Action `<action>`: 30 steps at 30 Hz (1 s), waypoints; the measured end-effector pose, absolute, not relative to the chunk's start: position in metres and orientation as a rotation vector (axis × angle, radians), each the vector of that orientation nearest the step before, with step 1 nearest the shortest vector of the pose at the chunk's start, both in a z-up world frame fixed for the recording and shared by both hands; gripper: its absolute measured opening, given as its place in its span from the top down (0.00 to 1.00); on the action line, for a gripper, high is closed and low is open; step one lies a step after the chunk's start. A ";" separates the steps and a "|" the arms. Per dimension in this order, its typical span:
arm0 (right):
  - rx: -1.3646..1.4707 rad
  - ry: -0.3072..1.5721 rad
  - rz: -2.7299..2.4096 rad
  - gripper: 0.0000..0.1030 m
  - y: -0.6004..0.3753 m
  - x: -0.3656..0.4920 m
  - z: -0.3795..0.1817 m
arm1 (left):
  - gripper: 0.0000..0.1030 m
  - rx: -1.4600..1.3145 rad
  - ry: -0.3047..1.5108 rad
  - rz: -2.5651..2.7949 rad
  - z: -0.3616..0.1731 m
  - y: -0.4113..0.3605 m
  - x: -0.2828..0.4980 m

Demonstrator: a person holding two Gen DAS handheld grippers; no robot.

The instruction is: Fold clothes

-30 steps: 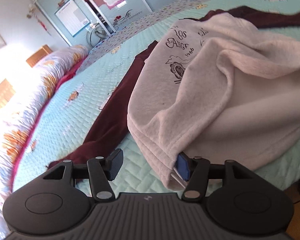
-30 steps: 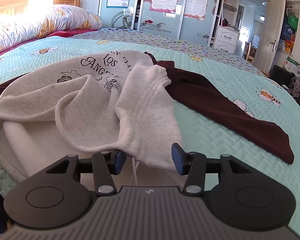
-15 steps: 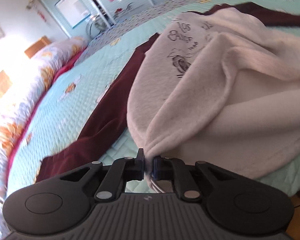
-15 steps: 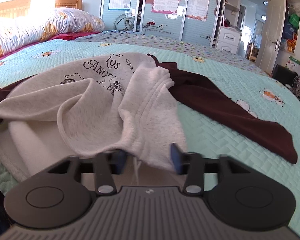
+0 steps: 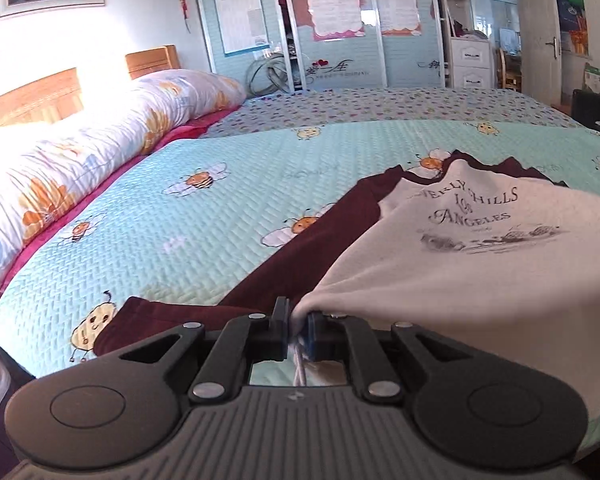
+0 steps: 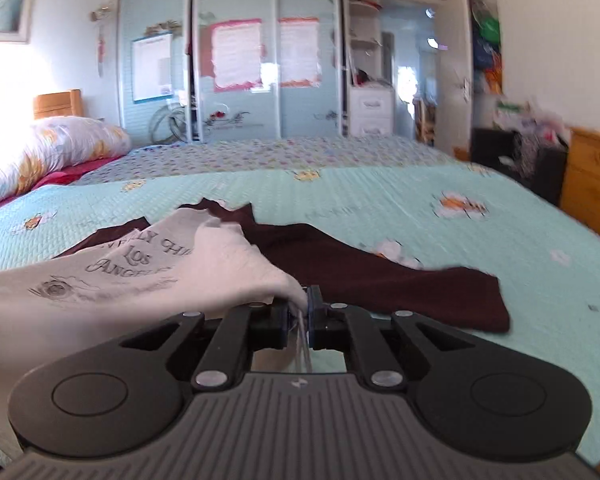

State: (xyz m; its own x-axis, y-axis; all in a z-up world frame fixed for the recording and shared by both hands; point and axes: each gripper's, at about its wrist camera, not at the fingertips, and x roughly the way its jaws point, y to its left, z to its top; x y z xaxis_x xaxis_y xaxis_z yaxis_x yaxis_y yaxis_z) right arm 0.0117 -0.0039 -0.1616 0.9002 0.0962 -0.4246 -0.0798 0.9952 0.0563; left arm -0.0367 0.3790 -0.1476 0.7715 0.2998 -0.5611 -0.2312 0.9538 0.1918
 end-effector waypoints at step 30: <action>0.116 0.510 0.206 0.25 0.002 0.005 -0.149 | 0.64 0.185 0.725 0.150 -0.160 0.375 -0.053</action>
